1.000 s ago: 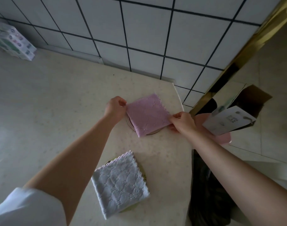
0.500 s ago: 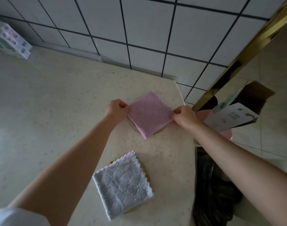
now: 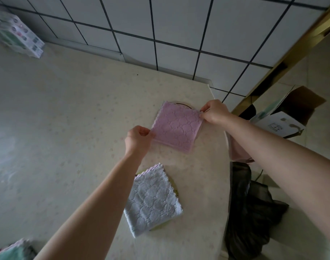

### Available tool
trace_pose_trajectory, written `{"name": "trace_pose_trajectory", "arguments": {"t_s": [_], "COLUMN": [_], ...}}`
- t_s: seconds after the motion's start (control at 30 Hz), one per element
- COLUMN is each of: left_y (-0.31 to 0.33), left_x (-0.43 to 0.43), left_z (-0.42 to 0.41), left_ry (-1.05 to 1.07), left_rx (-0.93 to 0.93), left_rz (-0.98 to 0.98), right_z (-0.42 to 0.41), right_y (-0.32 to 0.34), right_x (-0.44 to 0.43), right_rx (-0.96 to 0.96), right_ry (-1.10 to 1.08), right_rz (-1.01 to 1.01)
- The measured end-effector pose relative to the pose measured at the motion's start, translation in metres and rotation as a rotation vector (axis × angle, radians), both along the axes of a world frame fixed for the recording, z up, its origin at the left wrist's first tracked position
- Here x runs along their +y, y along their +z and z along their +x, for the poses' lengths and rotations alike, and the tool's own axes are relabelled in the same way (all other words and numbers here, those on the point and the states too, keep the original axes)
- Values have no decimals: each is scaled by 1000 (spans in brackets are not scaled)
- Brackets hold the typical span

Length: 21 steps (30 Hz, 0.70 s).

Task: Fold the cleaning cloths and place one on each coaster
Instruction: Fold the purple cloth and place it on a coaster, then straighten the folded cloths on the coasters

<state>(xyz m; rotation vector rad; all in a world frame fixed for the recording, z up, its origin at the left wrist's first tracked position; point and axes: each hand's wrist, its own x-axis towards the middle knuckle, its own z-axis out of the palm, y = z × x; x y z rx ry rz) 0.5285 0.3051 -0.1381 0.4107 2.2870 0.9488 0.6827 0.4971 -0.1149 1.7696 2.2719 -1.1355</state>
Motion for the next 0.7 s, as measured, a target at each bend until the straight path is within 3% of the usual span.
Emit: {"name": "trace_pose_trajectory", "arguments": {"t_s": [0.4,0.57,0.7], "left_y": [7,18,20], "left_x": [-13,-69,-118], "left_z": [-3,1,2], "left_ry": [-87,-177,-249], "left_rx": [-1,98,140], "left_rz": [-35,-80,-161], "right_z": [8,38,56], "right_y": [-5,4,7], "right_x": [-13,-61,-123], "right_rx": [23,-6,34], "right_ry": [-20,-57,8], "right_rz": [71,171,94]}}
